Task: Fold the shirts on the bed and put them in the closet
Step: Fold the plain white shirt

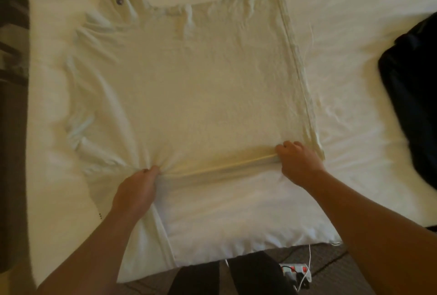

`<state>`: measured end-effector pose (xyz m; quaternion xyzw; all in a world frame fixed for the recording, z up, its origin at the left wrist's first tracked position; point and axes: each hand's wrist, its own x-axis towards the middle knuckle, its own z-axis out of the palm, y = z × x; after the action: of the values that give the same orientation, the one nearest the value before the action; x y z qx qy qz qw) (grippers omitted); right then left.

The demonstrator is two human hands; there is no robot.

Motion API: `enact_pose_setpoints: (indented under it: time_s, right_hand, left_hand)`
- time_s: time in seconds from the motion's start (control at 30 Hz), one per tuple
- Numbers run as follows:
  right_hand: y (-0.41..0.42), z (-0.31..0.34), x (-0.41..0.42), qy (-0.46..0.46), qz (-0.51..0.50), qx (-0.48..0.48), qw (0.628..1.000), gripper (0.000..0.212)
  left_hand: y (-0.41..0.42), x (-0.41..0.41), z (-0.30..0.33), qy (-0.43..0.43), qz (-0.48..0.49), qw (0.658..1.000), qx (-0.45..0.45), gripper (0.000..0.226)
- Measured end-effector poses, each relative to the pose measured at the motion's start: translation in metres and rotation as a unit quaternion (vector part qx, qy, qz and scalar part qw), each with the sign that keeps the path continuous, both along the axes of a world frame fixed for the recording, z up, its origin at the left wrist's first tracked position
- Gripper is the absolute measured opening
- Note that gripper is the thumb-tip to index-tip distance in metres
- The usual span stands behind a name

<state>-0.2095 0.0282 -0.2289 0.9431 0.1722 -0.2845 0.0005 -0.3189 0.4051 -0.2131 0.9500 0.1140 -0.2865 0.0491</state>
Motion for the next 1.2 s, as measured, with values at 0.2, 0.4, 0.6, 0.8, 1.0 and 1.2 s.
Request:
enact_pose_setpoints:
  time_s: [0.2, 0.4, 0.6, 0.8, 1.0, 1.2]
  right_hand:
    - [0.015, 0.019, 0.047, 0.069, -0.090, 0.011, 0.994, 0.009]
    - [0.021, 0.023, 0.101, 0.000, -0.147, 0.067, 0.987, 0.021]
    - [0.036, 0.009, 0.159, -0.035, -0.093, 0.055, 0.994, 0.016]
    - [0.046, -0.008, 0.200, -0.084, -0.053, 0.034, 0.995, 0.011]
    - [0.050, -0.021, 0.217, -0.093, -0.066, 0.030, 0.993, 0.017]
    - [0.052, -0.027, 0.223, -0.091, -0.086, 0.042, 0.991, 0.015]
  left_hand:
    - [0.016, 0.037, 0.015, -0.045, 0.090, 0.986, -0.133, 0.023]
    - [0.024, 0.095, 0.025, -0.040, 0.069, 0.996, -0.032, 0.019]
    - [0.041, 0.158, 0.017, -0.020, 0.012, 1.000, 0.010, 0.025]
    - [0.055, 0.197, -0.007, -0.045, -0.016, 0.999, 0.020, 0.024]
    - [0.052, 0.221, -0.024, -0.097, 0.196, 0.972, -0.086, 0.024]
    - [0.053, 0.229, -0.033, -0.102, 0.149, 0.984, -0.009, 0.023]
